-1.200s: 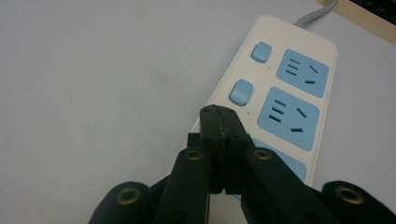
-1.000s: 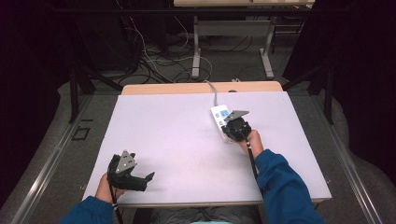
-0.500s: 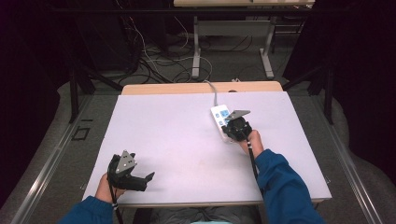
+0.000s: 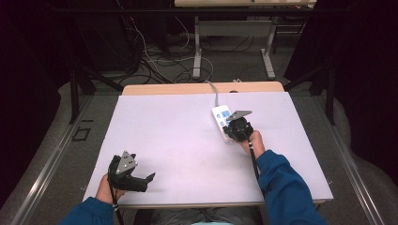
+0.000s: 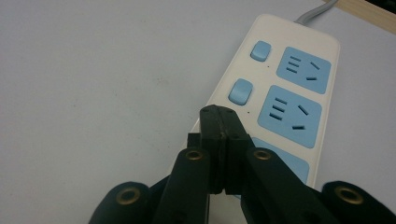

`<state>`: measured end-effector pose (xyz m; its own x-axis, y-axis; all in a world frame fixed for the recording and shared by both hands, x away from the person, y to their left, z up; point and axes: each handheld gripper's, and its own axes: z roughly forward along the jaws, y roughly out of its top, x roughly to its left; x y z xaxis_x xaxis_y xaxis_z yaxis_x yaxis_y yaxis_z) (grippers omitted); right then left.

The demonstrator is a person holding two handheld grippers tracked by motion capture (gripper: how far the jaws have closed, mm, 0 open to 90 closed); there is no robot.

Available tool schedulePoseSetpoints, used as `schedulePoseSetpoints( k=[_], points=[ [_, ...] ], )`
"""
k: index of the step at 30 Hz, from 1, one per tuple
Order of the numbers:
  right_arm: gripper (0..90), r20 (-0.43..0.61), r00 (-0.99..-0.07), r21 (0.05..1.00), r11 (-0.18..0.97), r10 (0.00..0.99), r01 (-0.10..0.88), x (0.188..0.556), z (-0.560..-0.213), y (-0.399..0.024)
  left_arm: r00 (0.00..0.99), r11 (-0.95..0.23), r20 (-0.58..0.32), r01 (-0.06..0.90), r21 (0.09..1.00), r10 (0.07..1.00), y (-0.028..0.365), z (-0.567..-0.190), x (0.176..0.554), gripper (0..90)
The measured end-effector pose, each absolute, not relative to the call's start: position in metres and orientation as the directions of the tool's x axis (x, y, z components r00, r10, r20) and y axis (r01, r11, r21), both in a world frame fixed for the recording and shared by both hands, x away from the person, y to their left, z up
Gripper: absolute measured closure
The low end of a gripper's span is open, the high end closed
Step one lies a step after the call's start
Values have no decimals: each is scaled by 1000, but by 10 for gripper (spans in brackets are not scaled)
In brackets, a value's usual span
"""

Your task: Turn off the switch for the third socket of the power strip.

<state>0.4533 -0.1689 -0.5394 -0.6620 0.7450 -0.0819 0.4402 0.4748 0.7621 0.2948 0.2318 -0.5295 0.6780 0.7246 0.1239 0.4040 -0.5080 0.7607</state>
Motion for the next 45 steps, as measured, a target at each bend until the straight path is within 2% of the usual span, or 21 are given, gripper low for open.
schedulePoseSetpoints(
  k=[26, 27, 45],
  points=[
    [900, -83, -666, 745, 489, 742, 453, 452, -538, -169, 674, -503, 124, 402, 765, 728, 232, -530, 295, 8],
    [900, -101, -678, 748, 505, 728, 431, 454, -538, -169, 676, -499, 114, 408, 764, 728, 231, -530, 295, 8],
    [900, -84, -662, 761, 477, 744, 439, 452, -539, -167, 675, -495, 110, 409, 767, 729, 231, -530, 294, 8]
  ],
)
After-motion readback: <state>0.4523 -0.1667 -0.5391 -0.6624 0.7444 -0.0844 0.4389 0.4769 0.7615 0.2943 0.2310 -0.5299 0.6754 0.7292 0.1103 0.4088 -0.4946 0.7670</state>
